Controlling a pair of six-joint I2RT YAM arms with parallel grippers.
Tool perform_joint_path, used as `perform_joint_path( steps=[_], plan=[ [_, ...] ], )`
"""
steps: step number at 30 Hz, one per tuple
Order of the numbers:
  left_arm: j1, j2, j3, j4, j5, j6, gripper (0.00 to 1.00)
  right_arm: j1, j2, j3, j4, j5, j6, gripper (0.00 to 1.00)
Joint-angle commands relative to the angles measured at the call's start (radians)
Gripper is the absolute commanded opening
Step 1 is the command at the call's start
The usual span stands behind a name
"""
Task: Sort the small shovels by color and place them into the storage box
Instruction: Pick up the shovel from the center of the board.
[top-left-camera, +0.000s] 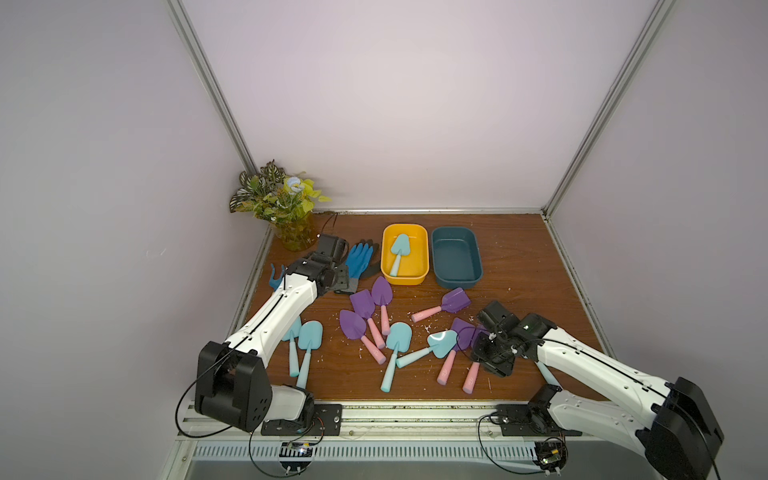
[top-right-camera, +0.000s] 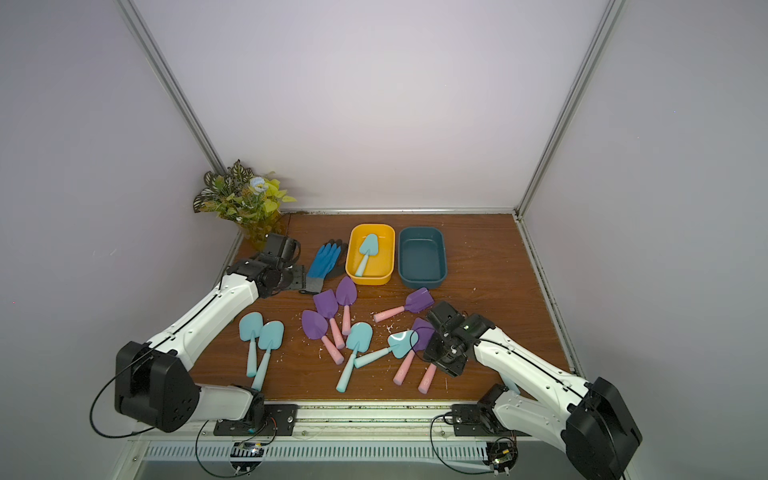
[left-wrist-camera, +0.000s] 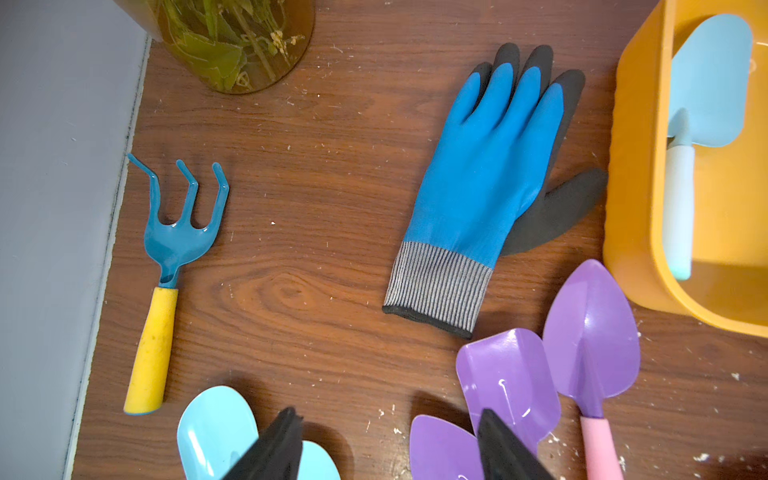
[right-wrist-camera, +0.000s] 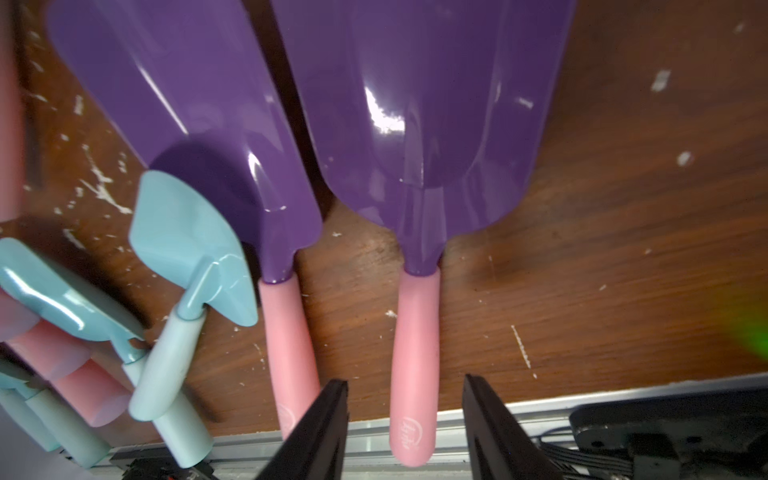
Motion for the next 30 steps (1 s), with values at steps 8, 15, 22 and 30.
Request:
perform_joint_path(
  steps=[8, 15, 22, 30],
  plan=[
    [0.018, -0.012, -0.022, 0.010, 0.017, 0.017, 0.70, 0.072, 0.022, -0.032, 0.077, -0.006, 0.122, 0.51],
    [0.018, -0.012, -0.022, 0.016, 0.021, 0.020, 0.70, 0.112, 0.061, -0.048, 0.101, -0.015, 0.149, 0.51],
    [0.019, -0.017, -0.031, 0.023, 0.039, 0.012, 0.70, 0.128, 0.053, -0.069, 0.106, 0.003, 0.177, 0.50],
    [0.019, -0.021, -0.029, 0.023, 0.053, 0.007, 0.69, 0.143, 0.014, -0.131, 0.126, 0.014, 0.225, 0.45]
  ],
)
